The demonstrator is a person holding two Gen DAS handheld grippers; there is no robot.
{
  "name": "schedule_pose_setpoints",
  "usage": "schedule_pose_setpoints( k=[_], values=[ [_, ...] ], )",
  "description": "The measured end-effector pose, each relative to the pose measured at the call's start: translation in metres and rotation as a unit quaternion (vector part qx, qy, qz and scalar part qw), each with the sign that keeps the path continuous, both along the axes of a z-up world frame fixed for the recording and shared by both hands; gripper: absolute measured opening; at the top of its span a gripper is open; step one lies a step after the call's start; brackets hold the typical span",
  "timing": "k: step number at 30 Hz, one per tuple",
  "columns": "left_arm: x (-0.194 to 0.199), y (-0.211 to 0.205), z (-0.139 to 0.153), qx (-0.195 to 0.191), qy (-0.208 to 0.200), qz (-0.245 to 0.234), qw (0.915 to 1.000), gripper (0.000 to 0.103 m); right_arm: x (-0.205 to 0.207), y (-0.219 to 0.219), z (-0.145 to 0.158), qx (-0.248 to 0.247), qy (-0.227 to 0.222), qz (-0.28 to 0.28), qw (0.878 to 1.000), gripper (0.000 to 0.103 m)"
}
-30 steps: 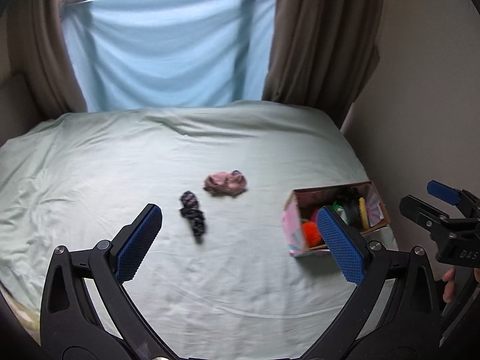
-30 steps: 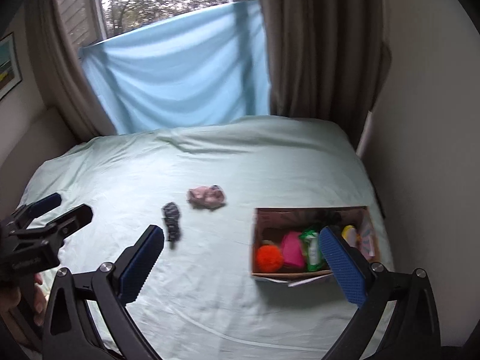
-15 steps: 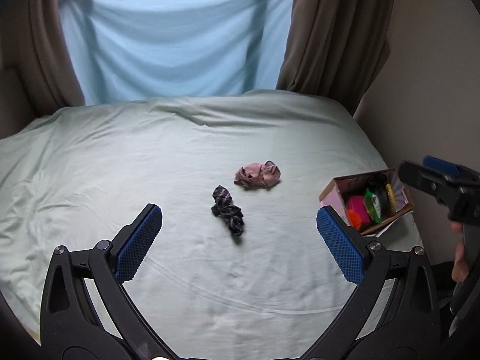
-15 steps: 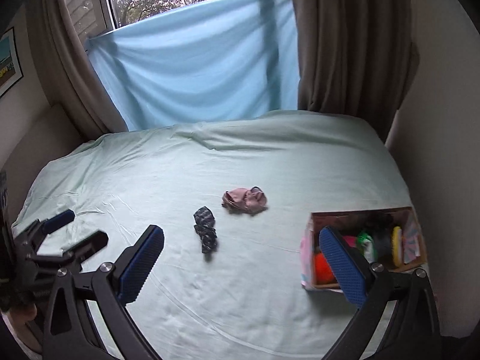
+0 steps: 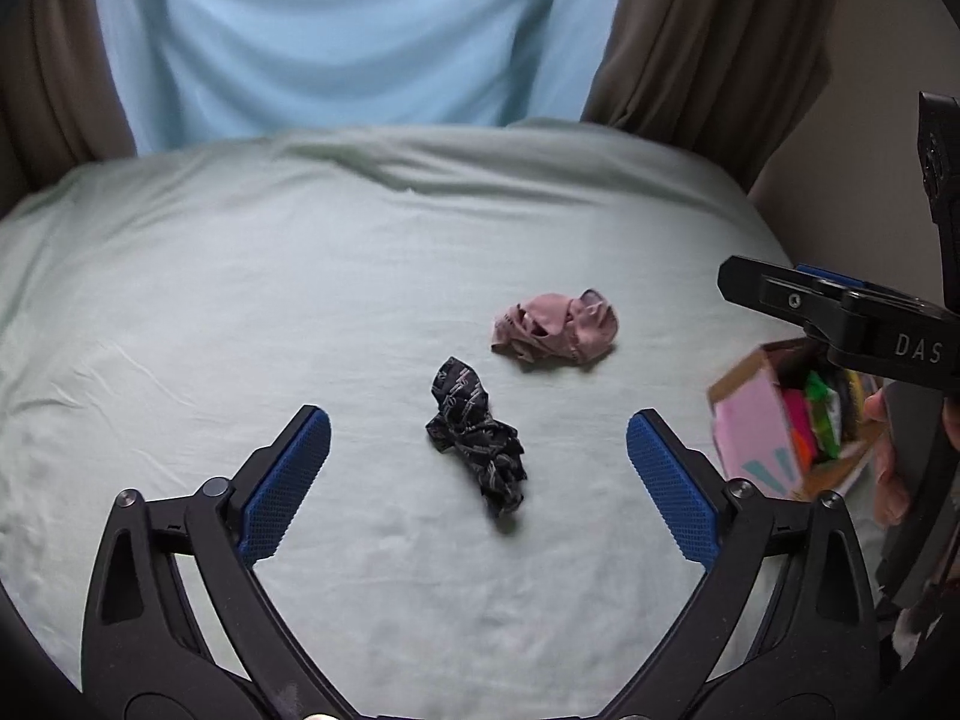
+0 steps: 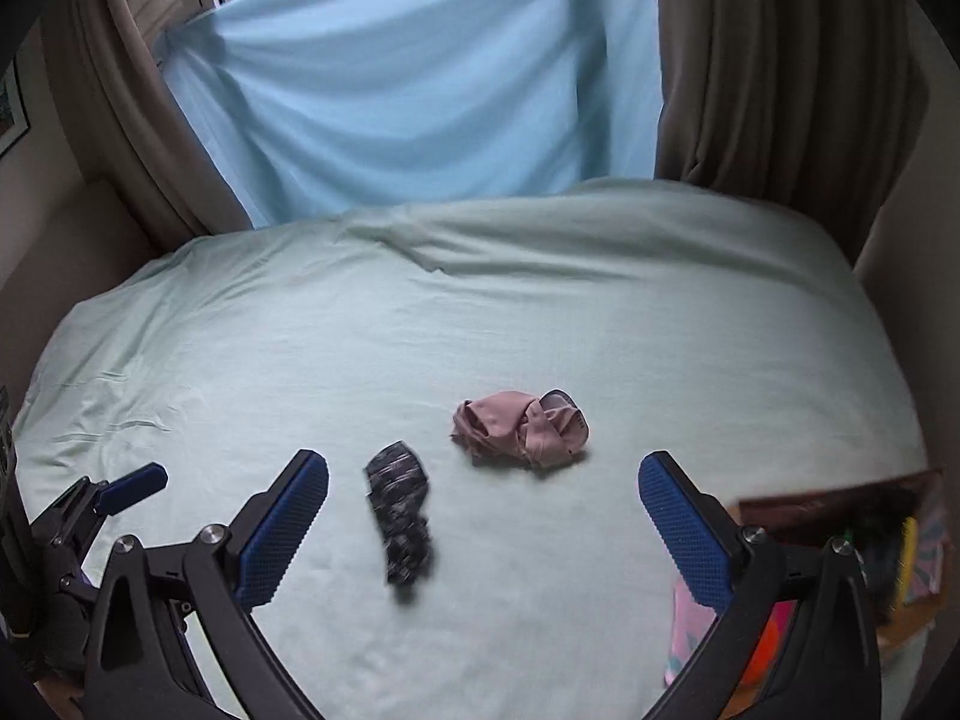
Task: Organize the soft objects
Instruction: 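Grasp the black patterned scarf with the left tool while the right tool grasps the pink cloth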
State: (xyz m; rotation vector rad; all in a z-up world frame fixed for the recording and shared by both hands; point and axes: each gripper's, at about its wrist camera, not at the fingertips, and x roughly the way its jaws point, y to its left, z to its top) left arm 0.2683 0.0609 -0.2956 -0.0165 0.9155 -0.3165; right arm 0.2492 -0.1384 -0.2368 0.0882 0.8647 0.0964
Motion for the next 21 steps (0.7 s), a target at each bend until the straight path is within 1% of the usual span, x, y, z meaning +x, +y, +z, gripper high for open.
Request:
schedule_pose_setpoints(
  k=[2,4,7,8,10,14,18,21],
  values=[
    [0.015,-0.006,-0.027,0.000,0.011,0.003,0.9999,0.093,0.018,-0.004,-0.022,0.001,-0.004,0.000,1.000,0.103],
    [0.025,-0.014,-0.048,0.007,0.019,0.005,0.9998,0.092,0.035,-0.006,-0.043,-0.001,0.003,0.004,1.000,0.103],
    [0.037,-0.026,-0.088,0.010,0.035,0.009,0.9993,0.090,0.060,-0.009,-0.080,0.000,0.015,0.009,1.000,0.103],
    [0.040,-0.029,-0.099,0.011,0.038,0.013,0.9991,0.085,0.068,-0.010,-0.093,0.002,0.018,0.010,1.000,0.103],
    [0.045,-0.036,-0.120,0.015,0.042,0.017,0.9989,0.079,0.081,-0.010,-0.113,0.003,0.017,0.013,1.000,0.103],
    [0.052,-0.048,-0.153,0.023,0.049,0.016,0.9984,0.075,0.103,-0.003,-0.141,-0.011,0.013,0.034,0.999,0.103],
    [0.059,-0.055,-0.177,0.021,0.057,0.016,0.9980,0.071,0.122,0.002,-0.168,-0.022,0.021,0.054,0.998,0.103],
    [0.065,-0.060,-0.193,0.033,0.065,0.018,0.9972,0.070,0.135,0.002,-0.186,-0.023,0.031,0.059,0.998,0.103]
  ],
)
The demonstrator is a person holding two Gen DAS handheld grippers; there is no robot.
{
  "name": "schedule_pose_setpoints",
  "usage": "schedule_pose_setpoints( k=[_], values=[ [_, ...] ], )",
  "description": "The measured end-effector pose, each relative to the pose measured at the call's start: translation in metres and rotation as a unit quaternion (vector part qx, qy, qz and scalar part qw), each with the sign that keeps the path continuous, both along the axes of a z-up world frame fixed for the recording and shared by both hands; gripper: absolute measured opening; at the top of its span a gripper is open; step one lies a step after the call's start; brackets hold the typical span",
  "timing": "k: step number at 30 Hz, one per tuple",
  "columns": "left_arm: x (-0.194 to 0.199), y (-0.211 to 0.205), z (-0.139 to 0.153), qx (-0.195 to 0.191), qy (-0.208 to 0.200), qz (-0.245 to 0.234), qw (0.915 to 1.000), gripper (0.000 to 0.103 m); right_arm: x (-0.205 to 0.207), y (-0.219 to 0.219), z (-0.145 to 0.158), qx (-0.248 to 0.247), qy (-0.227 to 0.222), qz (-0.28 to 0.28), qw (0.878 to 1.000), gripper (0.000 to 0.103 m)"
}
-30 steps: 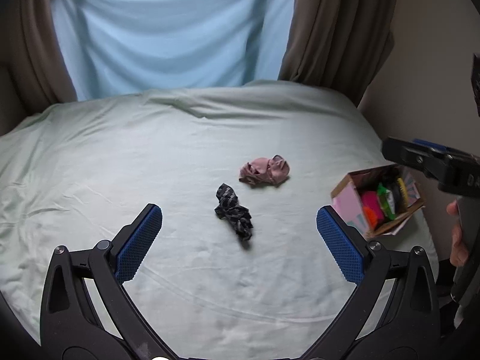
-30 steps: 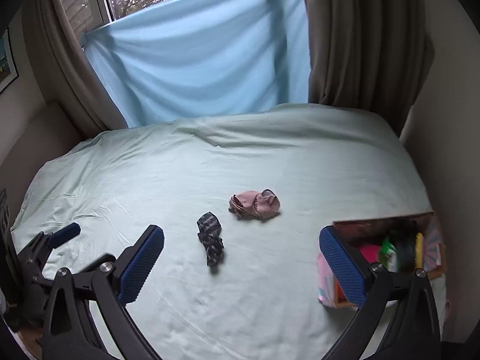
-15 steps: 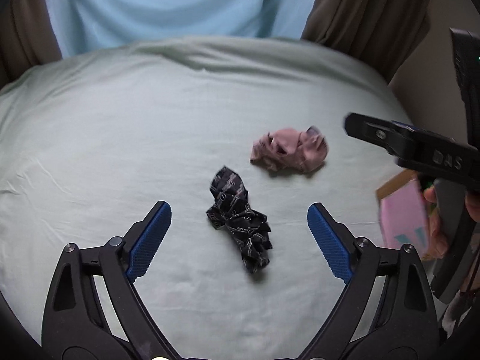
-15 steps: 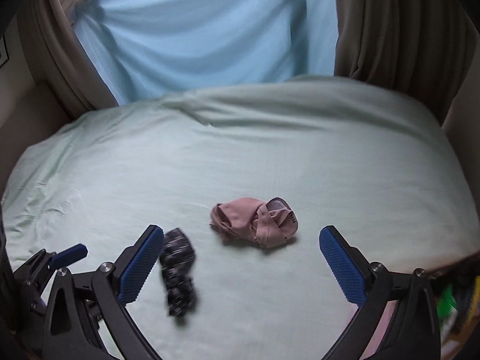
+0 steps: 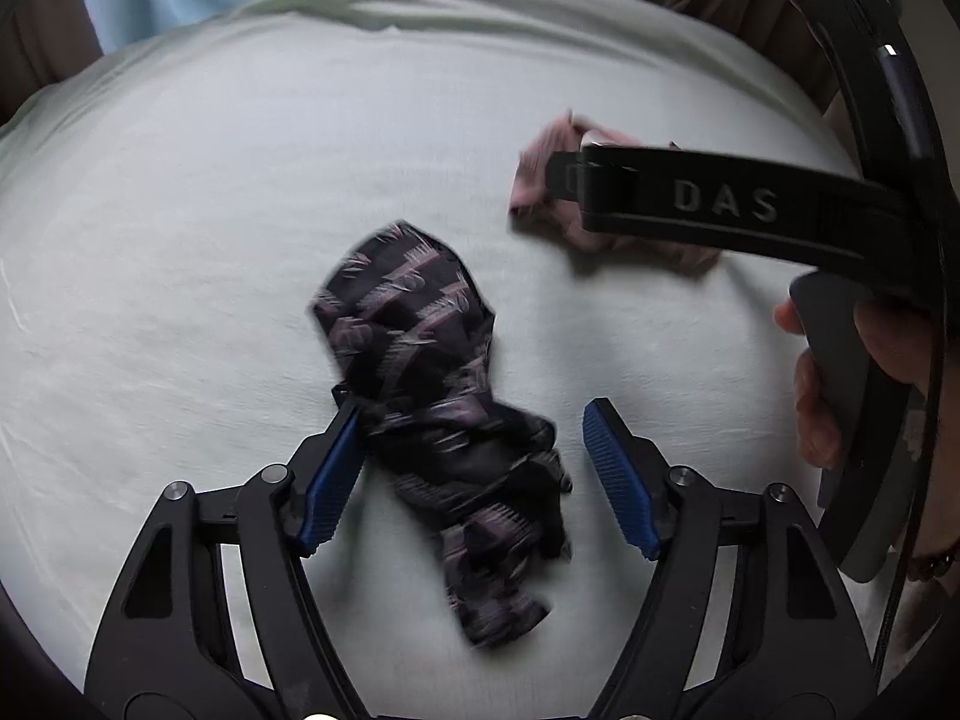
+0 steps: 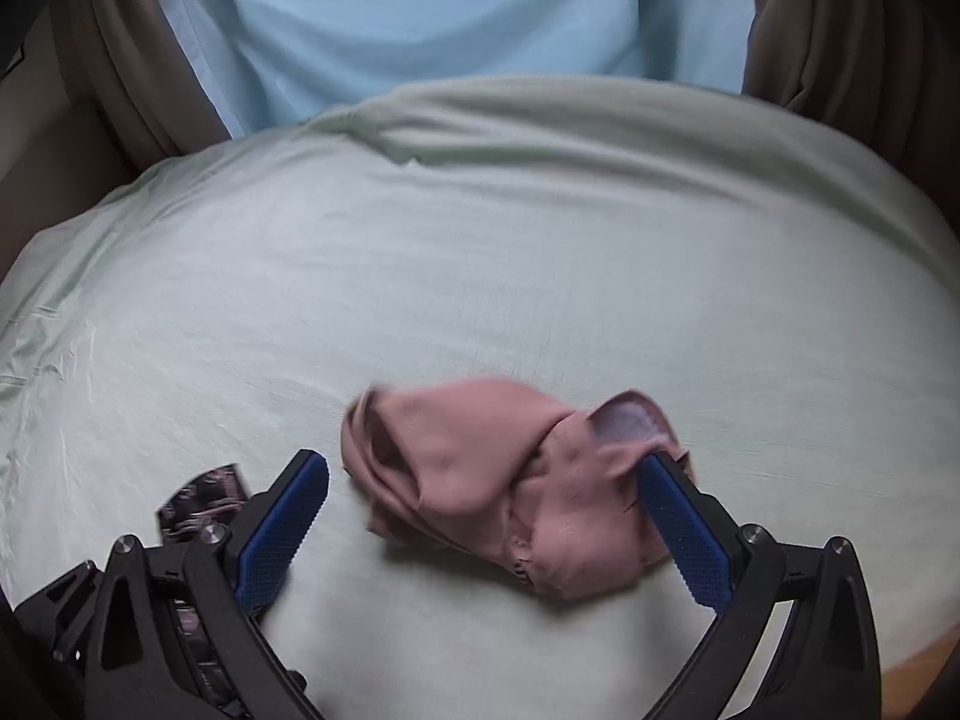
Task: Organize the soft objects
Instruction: 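Grasp the black patterned scarf with the left tool while the right tool grasps the pink cloth, then lift the black scarf and pink cloth and carry both over the box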
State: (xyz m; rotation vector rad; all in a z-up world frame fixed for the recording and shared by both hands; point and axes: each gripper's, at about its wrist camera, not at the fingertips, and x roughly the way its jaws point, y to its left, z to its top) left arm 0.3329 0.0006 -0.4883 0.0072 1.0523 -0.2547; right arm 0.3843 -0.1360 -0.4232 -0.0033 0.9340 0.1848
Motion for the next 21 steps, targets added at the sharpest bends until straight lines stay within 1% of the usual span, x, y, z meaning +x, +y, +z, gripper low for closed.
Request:
schedule_pose_setpoints(
  k=[2,4,6,7,8,9,10,11,13,14,15,16,17,21],
  values=[
    [0.000,-0.004,-0.003,0.014,-0.013,-0.006,0.9998,0.070,0.006,0.002,-0.011,-0.013,0.005,-0.002,1.000,0.101],
    [0.001,-0.008,-0.006,0.031,-0.018,-0.015,0.9992,0.070,0.010,0.005,-0.016,-0.032,-0.001,-0.003,0.999,0.100],
    [0.002,-0.011,-0.006,0.038,-0.022,-0.019,0.9988,0.070,0.013,0.007,-0.019,-0.049,-0.008,0.000,0.999,0.096],
    [0.003,-0.010,-0.006,0.036,-0.022,-0.018,0.9989,0.069,0.016,0.008,-0.019,-0.059,-0.010,0.001,0.998,0.092],
    [0.005,-0.009,-0.005,0.033,-0.021,-0.014,0.9991,0.063,0.016,0.008,-0.020,-0.065,-0.012,0.000,0.998,0.084],
    [0.006,-0.007,-0.005,0.032,-0.022,-0.010,0.9992,0.060,0.019,0.007,-0.020,-0.068,-0.015,0.000,0.998,0.079],
    [0.007,-0.004,-0.003,0.031,-0.022,-0.006,0.9993,0.050,0.021,0.006,-0.021,-0.069,-0.015,-0.001,0.998,0.072],
    [0.010,-0.001,-0.001,0.029,-0.021,0.001,0.9994,0.043,0.023,0.004,-0.021,-0.068,-0.015,-0.003,0.998,0.069],
    [0.014,0.007,0.001,0.014,-0.014,0.010,0.9998,0.039,0.025,0.000,-0.021,-0.064,-0.016,-0.010,0.998,0.057],
    [0.015,0.010,0.004,0.009,-0.012,0.014,0.9998,0.037,0.025,-0.001,-0.020,-0.063,-0.017,-0.012,0.998,0.049],
    [0.016,0.012,0.004,0.007,-0.011,0.014,0.9998,0.036,0.025,-0.001,-0.020,-0.063,-0.018,-0.013,0.998,0.045],
    [0.016,0.013,0.005,0.007,-0.010,0.014,0.9998,0.035,0.024,-0.001,-0.018,-0.062,-0.019,-0.015,0.998,0.037],
    [0.016,0.014,0.007,0.006,-0.009,0.014,0.9998,0.034,0.020,-0.002,-0.016,-0.061,-0.019,-0.017,0.998,0.032],
    [0.015,0.021,0.014,-0.006,-0.002,0.025,0.9997,0.033,0.013,-0.002,-0.008,-0.047,-0.019,-0.024,0.998,0.026]
  ],
)
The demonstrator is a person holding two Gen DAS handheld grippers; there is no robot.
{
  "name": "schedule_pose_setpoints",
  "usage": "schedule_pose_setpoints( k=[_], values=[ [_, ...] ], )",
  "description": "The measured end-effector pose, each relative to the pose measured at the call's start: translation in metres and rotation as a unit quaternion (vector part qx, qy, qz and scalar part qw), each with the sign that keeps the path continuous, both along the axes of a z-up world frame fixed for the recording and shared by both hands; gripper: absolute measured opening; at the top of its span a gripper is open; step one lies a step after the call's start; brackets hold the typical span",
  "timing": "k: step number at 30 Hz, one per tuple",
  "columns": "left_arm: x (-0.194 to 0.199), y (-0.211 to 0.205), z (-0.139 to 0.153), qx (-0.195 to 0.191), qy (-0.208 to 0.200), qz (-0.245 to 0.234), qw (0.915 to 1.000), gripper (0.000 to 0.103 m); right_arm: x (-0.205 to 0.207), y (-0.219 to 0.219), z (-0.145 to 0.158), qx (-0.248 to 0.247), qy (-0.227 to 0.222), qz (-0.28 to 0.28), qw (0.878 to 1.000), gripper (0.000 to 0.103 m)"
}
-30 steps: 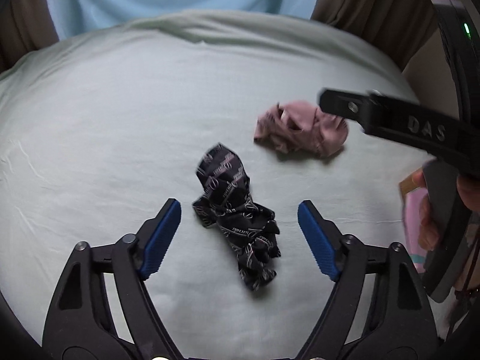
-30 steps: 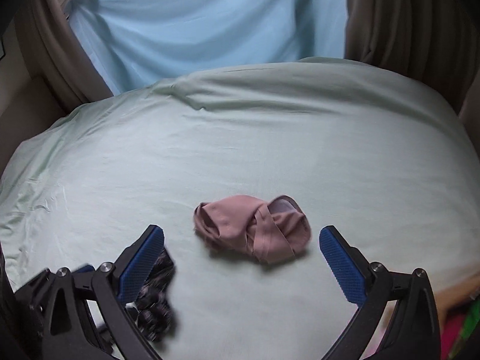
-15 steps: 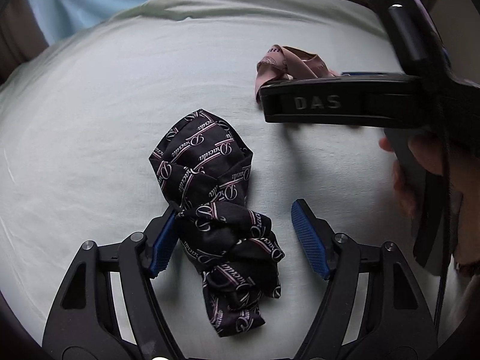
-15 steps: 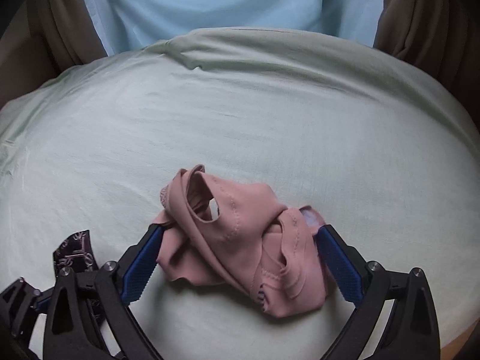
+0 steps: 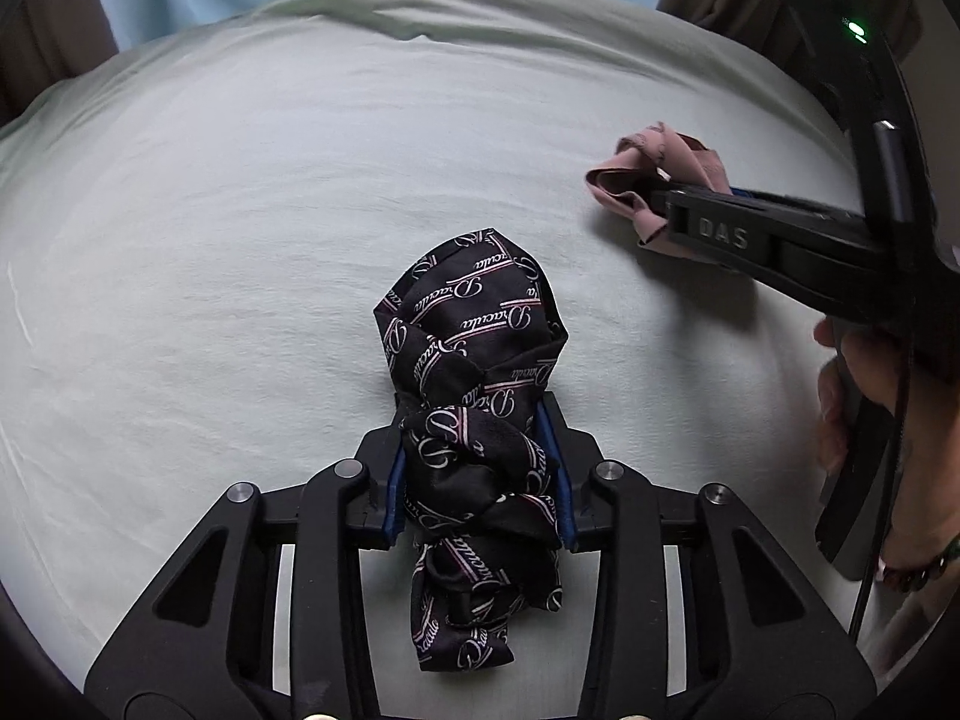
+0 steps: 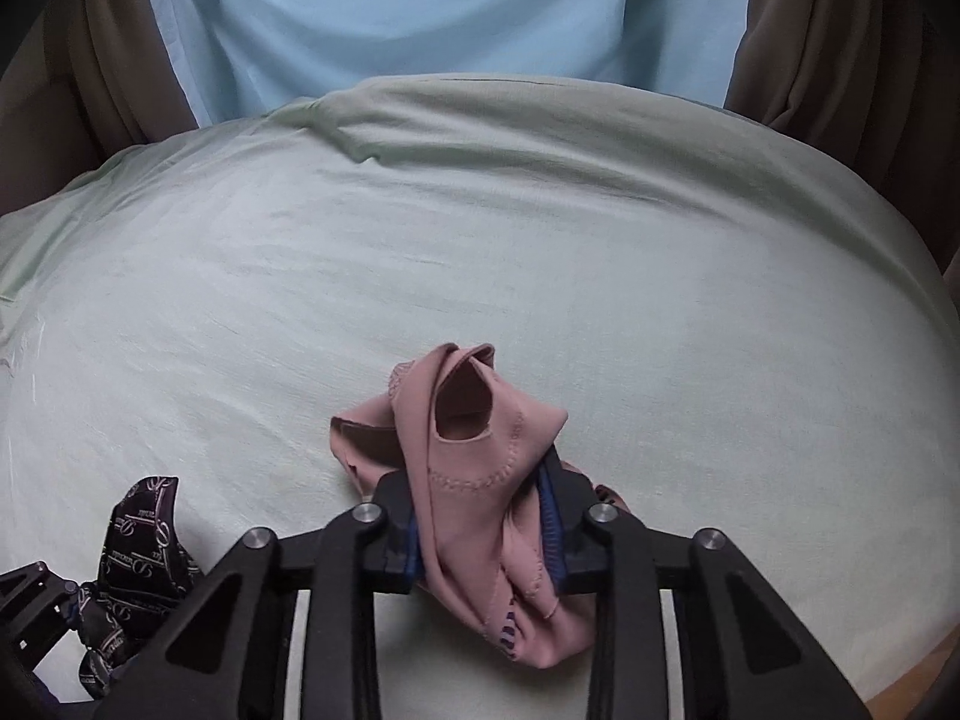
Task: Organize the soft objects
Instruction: 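Lift the black scarf and pink cloth and carry both over the box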
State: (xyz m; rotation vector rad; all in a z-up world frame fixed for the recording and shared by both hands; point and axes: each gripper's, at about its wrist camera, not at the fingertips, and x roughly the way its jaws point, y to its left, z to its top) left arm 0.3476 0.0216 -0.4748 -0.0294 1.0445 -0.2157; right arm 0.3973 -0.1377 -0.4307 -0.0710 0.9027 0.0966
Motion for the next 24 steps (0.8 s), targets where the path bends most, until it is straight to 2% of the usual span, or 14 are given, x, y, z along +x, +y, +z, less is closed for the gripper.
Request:
schedule_pose_setpoints(
  k=[5,10,18,24],
  values=[
    [-0.004,0.013,0.020,-0.011,-0.004,0.019,0.9997,0.032,-0.017,0.003,0.022,0.018,-0.005,-0.003,1.000,0.026],
    [-0.016,0.020,0.053,-0.012,-0.024,0.022,0.9994,0.032,-0.044,0.006,0.059,0.030,-0.019,-0.008,0.999,0.026],
    [-0.042,0.032,0.133,-0.011,-0.062,0.018,0.9978,0.033,-0.098,0.011,0.138,0.045,-0.044,-0.028,0.998,0.026],
    [-0.072,0.035,0.199,-0.001,-0.073,0.005,0.9973,0.033,-0.156,0.020,0.206,0.041,-0.054,-0.037,0.997,0.026]
  ],
)
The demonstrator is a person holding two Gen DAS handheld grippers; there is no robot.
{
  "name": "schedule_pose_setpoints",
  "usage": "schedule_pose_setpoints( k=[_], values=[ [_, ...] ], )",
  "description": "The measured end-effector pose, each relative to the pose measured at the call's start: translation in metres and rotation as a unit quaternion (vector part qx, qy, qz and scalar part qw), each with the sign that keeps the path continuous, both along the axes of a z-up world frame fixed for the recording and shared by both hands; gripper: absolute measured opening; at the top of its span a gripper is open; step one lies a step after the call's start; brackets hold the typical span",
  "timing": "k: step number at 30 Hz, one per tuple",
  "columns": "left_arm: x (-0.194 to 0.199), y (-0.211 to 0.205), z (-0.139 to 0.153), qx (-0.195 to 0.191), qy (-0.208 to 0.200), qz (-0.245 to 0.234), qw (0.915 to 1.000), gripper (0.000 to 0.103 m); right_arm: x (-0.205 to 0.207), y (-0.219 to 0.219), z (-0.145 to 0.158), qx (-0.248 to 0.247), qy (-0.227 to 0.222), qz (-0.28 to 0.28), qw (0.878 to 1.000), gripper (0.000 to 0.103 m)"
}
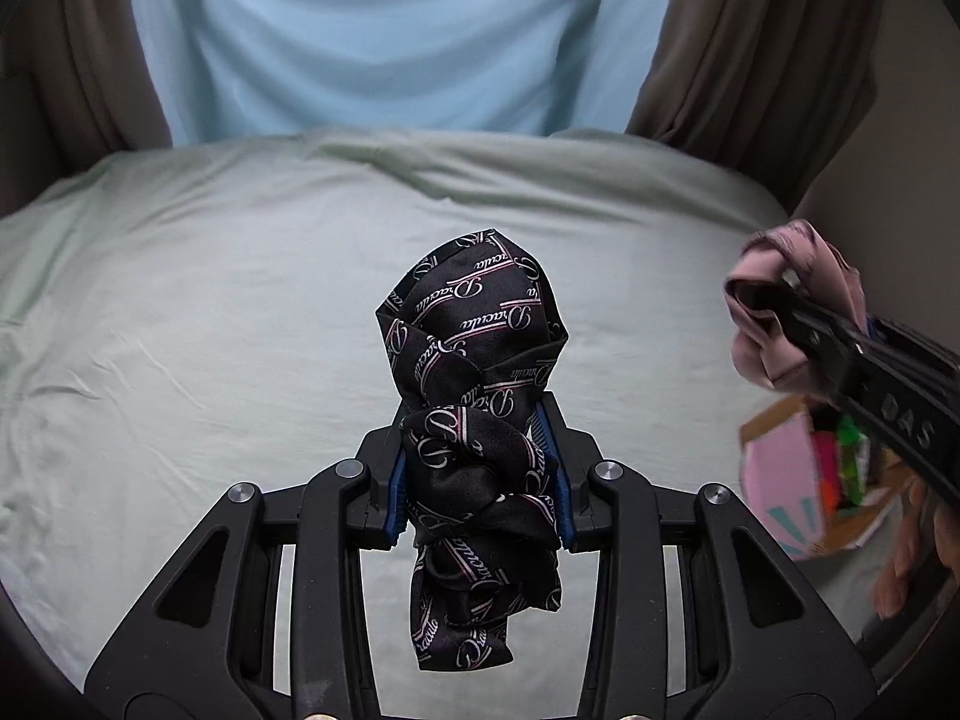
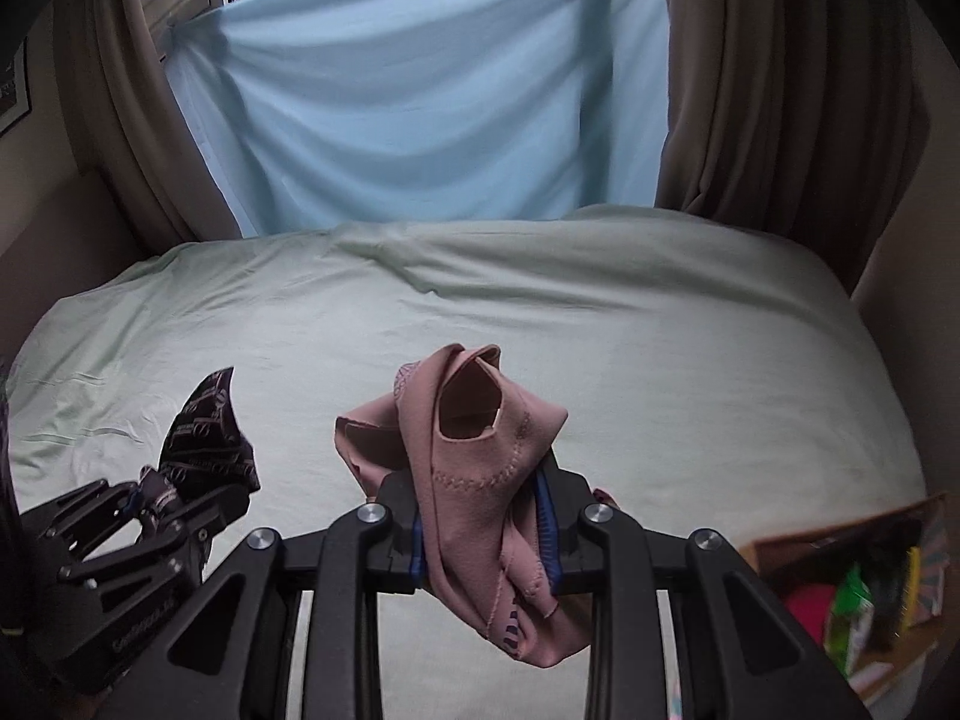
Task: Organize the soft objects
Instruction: 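Lift the black scarf and pink cloth and carry both over the box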
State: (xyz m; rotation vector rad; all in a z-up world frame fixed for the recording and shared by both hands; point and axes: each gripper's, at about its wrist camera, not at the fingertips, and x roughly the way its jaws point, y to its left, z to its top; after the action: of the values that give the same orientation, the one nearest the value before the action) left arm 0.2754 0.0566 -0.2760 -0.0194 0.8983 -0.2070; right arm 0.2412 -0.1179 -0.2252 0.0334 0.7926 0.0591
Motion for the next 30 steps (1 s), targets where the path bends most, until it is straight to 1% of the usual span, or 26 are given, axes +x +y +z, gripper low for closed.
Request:
schedule_pose_setpoints(
  k=[3,7,11,14,18,22,27,30],
  values=[
    [-0.018,-0.003,0.028,0.002,-0.003,-0.010,0.9999,0.033,-0.032,0.002,0.029,-0.002,0.006,-0.006,1.000,0.026],
    [-0.044,-0.015,0.058,0.003,-0.006,-0.022,0.9997,0.033,-0.073,-0.004,0.058,0.004,0.006,-0.017,1.000,0.026],
    [-0.066,-0.040,0.080,0.007,-0.009,-0.036,0.9993,0.033,-0.105,-0.022,0.078,0.019,0.003,-0.031,0.999,0.026],
    [-0.082,-0.064,0.092,0.008,-0.009,-0.044,0.9990,0.033,-0.127,-0.041,0.090,0.020,0.000,-0.039,0.999,0.026],
    [-0.098,-0.100,0.104,0.003,-0.008,-0.045,0.9990,0.033,-0.144,-0.075,0.100,0.024,0.001,-0.043,0.999,0.026],
    [-0.111,-0.147,0.110,-0.006,-0.006,-0.047,0.9988,0.033,-0.159,-0.118,0.105,0.025,0.007,-0.043,0.999,0.026],
    [-0.117,-0.217,0.108,-0.012,-0.001,-0.062,0.9980,0.033,-0.167,-0.181,0.102,0.025,0.016,-0.057,0.998,0.026],
    [-0.115,-0.255,0.102,-0.012,0.002,-0.069,0.9975,0.033,-0.165,-0.218,0.098,0.024,0.025,-0.068,0.997,0.026]
  ],
)
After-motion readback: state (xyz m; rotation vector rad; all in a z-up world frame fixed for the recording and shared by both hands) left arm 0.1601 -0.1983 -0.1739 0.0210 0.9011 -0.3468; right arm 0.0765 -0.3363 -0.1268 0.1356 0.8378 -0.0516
